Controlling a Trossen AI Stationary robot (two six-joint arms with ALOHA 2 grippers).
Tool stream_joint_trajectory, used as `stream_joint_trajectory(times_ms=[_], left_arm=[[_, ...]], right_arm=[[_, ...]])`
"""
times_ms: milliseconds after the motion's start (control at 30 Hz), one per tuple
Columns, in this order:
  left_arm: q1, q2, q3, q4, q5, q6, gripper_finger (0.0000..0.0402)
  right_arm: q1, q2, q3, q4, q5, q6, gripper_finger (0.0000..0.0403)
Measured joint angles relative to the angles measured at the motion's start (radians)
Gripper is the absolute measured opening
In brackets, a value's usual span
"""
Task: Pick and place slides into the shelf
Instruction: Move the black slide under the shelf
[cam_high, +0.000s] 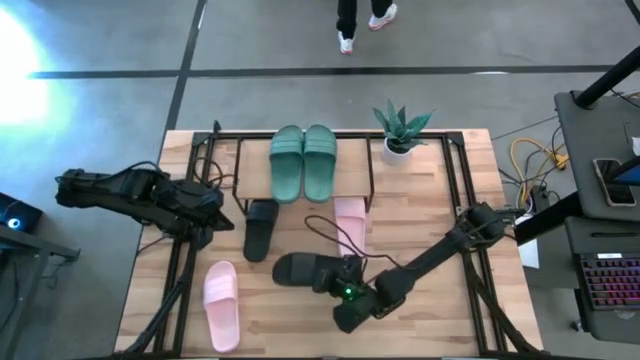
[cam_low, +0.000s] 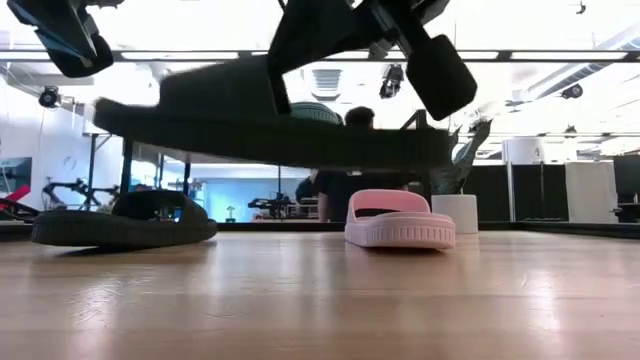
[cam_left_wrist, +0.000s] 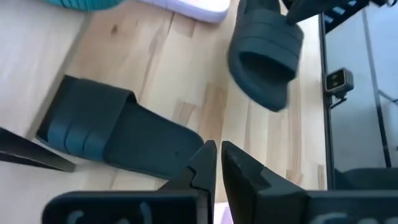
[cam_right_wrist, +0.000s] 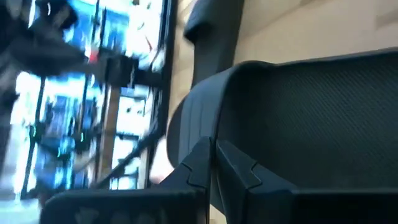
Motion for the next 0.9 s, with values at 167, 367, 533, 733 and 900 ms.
stream_joint_trajectory(times_ms=[167,367,533,733,900], left_arm=[[0.0,-0.051,-0.001,-0.004,-0.015,-0.001,0.0011],[-0.001,-0.043,-0.036,-0.06,-0.021,-0.002,0.0011],[-0.013,0.003,-0.066,-0.057,-0.007,0.0,0.004],[-0.028,0.026,-0.066,0.075,0.042,0.021,0.0079],[-0.079,0.083,-0.066,0.192,0.055,-0.018,0.0072]], right_arm=[[-0.05,0.088,0.154,-0.215,0.013,0.126,0.0015],[-0.111,0.196,0.297,-0.325,-0.065,0.167,0.0049],[-0.133,0.248,0.386,-0.423,-0.16,0.194,0.012],[-0.135,0.269,0.478,-0.605,-0.17,0.214,0.0205],[-0.126,0.237,0.566,-0.709,-0.17,0.02,0.0238]])
